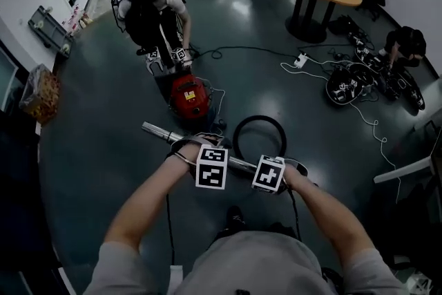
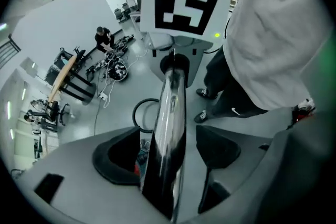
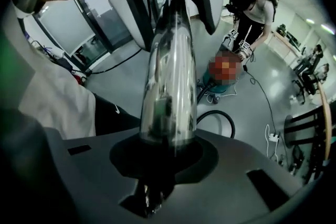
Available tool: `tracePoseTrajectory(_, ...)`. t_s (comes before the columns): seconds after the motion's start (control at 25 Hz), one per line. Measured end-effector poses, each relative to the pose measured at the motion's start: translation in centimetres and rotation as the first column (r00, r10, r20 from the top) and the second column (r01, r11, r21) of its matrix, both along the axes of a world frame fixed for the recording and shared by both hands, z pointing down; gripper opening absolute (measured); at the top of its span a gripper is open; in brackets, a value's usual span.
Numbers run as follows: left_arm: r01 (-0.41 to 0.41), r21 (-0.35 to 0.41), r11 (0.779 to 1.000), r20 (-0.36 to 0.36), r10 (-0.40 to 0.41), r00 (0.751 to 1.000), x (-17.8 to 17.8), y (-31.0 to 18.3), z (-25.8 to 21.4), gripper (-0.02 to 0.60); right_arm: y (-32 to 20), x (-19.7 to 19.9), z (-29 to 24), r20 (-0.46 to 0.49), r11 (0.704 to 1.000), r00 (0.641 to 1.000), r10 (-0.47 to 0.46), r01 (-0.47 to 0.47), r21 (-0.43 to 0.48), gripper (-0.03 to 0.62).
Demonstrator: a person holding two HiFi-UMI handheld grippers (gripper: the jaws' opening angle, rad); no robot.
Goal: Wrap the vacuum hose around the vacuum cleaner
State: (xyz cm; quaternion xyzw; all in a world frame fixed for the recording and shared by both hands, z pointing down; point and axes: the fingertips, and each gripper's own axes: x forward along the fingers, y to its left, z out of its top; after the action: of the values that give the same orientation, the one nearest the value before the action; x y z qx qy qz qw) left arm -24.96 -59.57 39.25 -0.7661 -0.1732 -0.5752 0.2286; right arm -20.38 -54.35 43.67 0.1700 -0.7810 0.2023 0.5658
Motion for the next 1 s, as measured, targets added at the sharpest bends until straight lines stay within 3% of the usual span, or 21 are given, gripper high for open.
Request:
tracePoseTrajectory(0.16,0.037,-0.021,0.999,-0.011,-0.037,0.999,-1.0,-0.7,1.5,0.33,-0.7,0.0,0.4,-0.072,0.999,0.997,-0.041,0.04,-0.02,0.086)
tracePoseTrajectory(0.28,0.077,0.005,0.997,-0.026,-0.077,0.997,-1.3,-1.2,2.3,0.196,-0.6,0.3,0.8,-0.118,0.995,0.989,-0.093,0.087,-0.056,0.086)
tracePoseTrajectory(0.44,0.145,-0.053,0.988,-0.043,-0.147,0.988,-1.5,-1.2,3.2,0.16,-1.9,0.9,0.8,-0.148,0.98,0.97,-0.194,0.186,-0.064,0.086)
tracePoseTrajectory(0.6,0.23,-0.126,0.965,-0.046,-0.238,0.97,-0.5,0.1,4.4,0.155,-1.3,2.3,1.4,-0.158,0.958,0.949,-0.273,0.254,-0.129,0.086)
tracePoseTrajectory(0.72,0.3,-0.148,0.943,-0.053,-0.31,0.949,1.2,0.8,4.9,0.153,-1.3,4.1,1.8,-0.151,0.947,0.937,-0.314,0.297,-0.127,0.086)
tracePoseTrajectory(0.88,0.381,-0.16,0.911,-0.041,-0.392,0.919,4.1,1.8,5.3,0.153,-1.4,7.3,2.1,-0.14,0.933,0.923,-0.359,0.352,-0.076,0.087)
tracePoseTrajectory(1.0,0.449,-0.144,0.882,-0.039,-0.458,0.888,6.6,1.6,5.6,0.153,-3.0,9.9,2.4,-0.149,0.923,0.915,-0.375,0.383,0.032,0.099)
